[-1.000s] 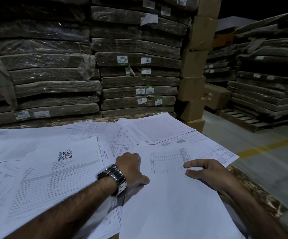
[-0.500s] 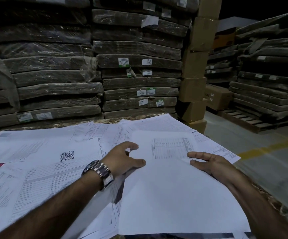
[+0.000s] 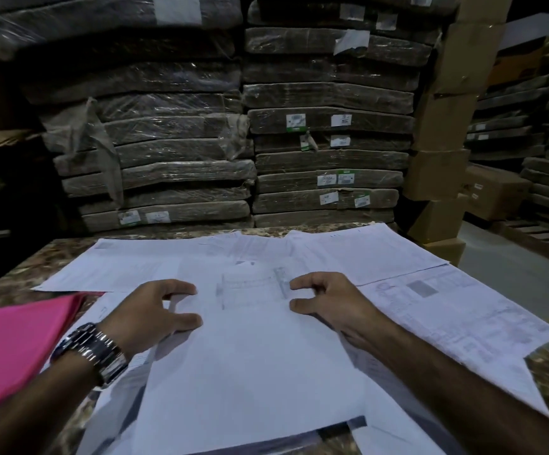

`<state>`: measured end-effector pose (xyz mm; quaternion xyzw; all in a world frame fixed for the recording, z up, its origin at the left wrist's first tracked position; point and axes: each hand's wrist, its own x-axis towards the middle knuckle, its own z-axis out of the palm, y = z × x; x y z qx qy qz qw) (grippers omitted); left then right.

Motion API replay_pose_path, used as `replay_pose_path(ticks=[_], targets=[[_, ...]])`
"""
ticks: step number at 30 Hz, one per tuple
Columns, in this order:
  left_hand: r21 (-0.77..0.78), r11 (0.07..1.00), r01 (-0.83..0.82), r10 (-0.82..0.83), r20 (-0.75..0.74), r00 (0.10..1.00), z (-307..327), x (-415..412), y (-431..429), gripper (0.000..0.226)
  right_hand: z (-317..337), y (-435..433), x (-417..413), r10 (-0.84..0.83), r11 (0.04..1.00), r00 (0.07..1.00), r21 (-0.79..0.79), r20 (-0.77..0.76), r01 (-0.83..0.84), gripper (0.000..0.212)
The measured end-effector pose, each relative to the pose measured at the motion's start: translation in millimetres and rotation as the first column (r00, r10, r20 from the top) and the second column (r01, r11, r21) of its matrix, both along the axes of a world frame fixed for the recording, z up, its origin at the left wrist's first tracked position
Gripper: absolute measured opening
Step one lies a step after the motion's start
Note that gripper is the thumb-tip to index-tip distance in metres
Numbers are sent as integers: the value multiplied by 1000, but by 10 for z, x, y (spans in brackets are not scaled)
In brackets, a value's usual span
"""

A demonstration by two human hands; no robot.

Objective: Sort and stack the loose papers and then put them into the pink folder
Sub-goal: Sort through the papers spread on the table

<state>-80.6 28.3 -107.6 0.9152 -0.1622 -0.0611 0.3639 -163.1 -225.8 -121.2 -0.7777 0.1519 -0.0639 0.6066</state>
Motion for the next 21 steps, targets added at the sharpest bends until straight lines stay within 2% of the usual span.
replay_pose_path(ticks=[6, 10, 15, 18, 21], targets=[[192, 978, -80, 69, 64, 996, -194, 153, 438, 58, -218, 396, 380, 79, 942, 997, -327, 6, -72, 43], [299, 948, -105, 79, 99, 992, -309, 160, 469, 64, -312, 494, 393, 85, 886, 996, -460, 30, -61, 52], [411, 897, -165, 101, 172, 980, -396, 173, 454, 66, -371, 531, 397, 74, 814, 995, -580, 61, -26, 62], [492, 845, -210, 67, 291, 954, -363, 205, 395, 73, -344, 413, 347, 29, 808, 997, -589, 72, 19, 61], [431, 894, -126, 3, 276, 961, -265, 155, 117, 70, -246, 139, 214, -53, 814, 997, -575, 64, 80, 52]])
